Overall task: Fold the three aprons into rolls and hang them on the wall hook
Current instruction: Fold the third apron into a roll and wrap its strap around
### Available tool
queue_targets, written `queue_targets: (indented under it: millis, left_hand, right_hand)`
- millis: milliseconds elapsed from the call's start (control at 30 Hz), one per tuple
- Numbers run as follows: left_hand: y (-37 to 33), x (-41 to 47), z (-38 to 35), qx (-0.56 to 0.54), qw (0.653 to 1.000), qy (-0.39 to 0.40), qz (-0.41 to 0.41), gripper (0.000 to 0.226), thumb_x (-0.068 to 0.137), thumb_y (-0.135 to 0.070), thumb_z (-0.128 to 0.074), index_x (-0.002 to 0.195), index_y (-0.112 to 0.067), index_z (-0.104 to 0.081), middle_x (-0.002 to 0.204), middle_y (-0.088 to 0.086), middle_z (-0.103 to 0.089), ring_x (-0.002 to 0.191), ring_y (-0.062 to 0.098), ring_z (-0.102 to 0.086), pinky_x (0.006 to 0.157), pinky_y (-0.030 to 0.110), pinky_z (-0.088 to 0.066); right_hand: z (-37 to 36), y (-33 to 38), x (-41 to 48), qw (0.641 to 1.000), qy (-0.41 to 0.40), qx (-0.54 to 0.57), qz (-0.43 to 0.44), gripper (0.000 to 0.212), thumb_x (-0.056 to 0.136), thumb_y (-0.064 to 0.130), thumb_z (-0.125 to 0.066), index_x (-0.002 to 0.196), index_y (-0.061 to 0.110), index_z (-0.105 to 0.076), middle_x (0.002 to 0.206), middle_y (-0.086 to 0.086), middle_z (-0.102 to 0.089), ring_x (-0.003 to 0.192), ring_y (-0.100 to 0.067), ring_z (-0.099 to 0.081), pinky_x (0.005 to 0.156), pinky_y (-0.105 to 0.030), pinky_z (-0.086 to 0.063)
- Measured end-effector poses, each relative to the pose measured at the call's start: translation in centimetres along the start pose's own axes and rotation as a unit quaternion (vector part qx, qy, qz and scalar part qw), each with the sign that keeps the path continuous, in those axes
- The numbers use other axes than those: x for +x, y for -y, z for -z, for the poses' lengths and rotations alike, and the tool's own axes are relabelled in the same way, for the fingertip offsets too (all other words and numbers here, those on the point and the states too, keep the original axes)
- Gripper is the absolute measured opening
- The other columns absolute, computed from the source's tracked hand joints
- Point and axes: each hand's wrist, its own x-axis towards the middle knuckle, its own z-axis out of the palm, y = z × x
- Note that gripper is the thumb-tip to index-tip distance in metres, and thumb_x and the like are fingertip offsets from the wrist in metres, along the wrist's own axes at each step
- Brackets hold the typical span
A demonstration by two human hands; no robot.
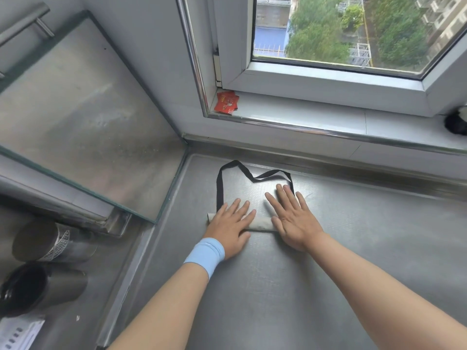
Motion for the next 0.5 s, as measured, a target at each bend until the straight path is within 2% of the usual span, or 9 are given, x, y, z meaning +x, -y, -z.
queue_targets:
  millis: [67,133,167,200,233,267,333,433,500]
  left_hand:
    - [0.3,0.4,0.1,0.003,1.000,0.024,-0.004,0.060,0.100,-0.044,-0.032,0.154,-0.033,-0.008,0.162,-0.006,0.004,0.149,0.018,0.010,0.119,0.040,0.008]
    - [0.4,0.7,0.0,0.001,0.999,0.039,0.000,0.060,0.100,-0.044,-0.031,0.154,-0.034,-0.007,0.163,-0.005,0.004,0.149,0.018,0.011,0.120,0.042,0.008]
    - [0.4,0.7,-0.1,-0.001,0.999,0.043,0.002,0.060,0.100,-0.044,-0.032,0.154,-0.034,-0.007,0.163,-0.005,0.004,0.149,0.018,0.011,0.120,0.043,0.008]
    - [0.4,0.7,-0.2,0.000,0.999,0.046,0.004,0.060,0.100,-0.044,-0.032,0.154,-0.034,-0.007,0.163,-0.005,0.004,0.149,0.019,0.011,0.119,0.044,0.009]
    - [0.3,0.8,-0.2,0.001,0.999,0.046,0.006,0.059,0.100,-0.044,-0.032,0.154,-0.034,-0.008,0.163,-0.005,0.003,0.149,0.019,0.011,0.119,0.045,0.009]
    - [0.3,0.8,-0.1,0.002,0.999,0.046,0.007,0.059,0.100,-0.044,-0.032,0.153,-0.034,-0.009,0.163,-0.005,0.003,0.149,0.019,0.010,0.119,0.046,0.009]
    - [0.3,1.0,0.1,0.000,0.999,0.052,0.010,0.059,0.100,-0.045,-0.034,0.153,-0.034,-0.010,0.163,-0.006,0.002,0.149,0.018,0.009,0.119,0.048,0.007]
    - [-0.2,0.9,0.4,0.009,0.998,0.059,0.029,0.057,0.100,-0.045,-0.035,0.152,-0.035,-0.014,0.162,-0.008,0.002,0.149,0.017,0.009,0.119,0.049,0.002]
    - [-0.7,0.8,0.9,0.020,0.999,0.038,0.032,0.051,0.099,-0.040,-0.040,0.148,-0.033,-0.028,0.162,-0.007,-0.003,0.149,0.019,0.004,0.120,0.046,-0.005]
  right_hand:
    - [-0.1,0.0,0.2,1.000,0.001,-0.015,0.001,0.065,0.093,0.048,-0.006,0.154,0.031,0.010,0.161,-0.006,0.018,0.148,-0.021,0.021,0.120,-0.045,0.009]
    - [0.4,0.3,0.2,0.998,-0.049,-0.039,0.013,0.064,0.095,0.043,-0.022,0.156,0.024,-0.016,0.163,-0.015,-0.008,0.150,-0.031,-0.004,0.118,-0.048,-0.007]
    - [0.7,0.5,0.1,0.995,-0.084,-0.045,0.036,0.058,0.094,0.037,-0.032,0.149,0.019,-0.035,0.157,-0.018,-0.027,0.144,-0.036,-0.025,0.113,-0.049,-0.020]
    - [0.5,0.9,0.0,0.988,-0.123,-0.054,0.076,0.047,0.091,0.030,-0.039,0.135,0.015,-0.050,0.144,-0.017,-0.043,0.129,-0.038,-0.042,0.104,-0.046,-0.031]
    - [0.4,1.3,-0.2,0.980,-0.148,-0.062,0.115,0.034,0.089,0.026,-0.044,0.117,0.014,-0.058,0.127,-0.014,-0.054,0.110,-0.034,-0.052,0.092,-0.043,-0.038]
    - [0.4,1.8,-0.5,0.975,-0.157,-0.063,0.141,0.023,0.087,0.027,-0.047,0.102,0.015,-0.059,0.110,-0.009,-0.058,0.095,-0.030,-0.055,0.080,-0.039,-0.042]
    - [0.5,2.6,-1.0,0.982,-0.131,-0.042,0.127,0.018,0.085,0.034,-0.055,0.088,0.016,-0.057,0.089,-0.003,-0.056,0.078,-0.024,-0.055,0.064,-0.036,-0.045]
    - [0.5,3.1,-0.7,0.984,-0.110,-0.085,0.113,0.020,0.066,0.018,-0.077,0.075,0.014,-0.059,0.070,-0.004,-0.055,0.059,-0.024,-0.057,0.042,-0.033,-0.041]
    - [1.7,3.7,-0.4,0.982,-0.084,-0.120,0.120,0.026,0.053,0.011,-0.083,0.067,0.014,-0.060,0.060,-0.003,-0.055,0.048,-0.022,-0.055,0.035,-0.028,-0.034]
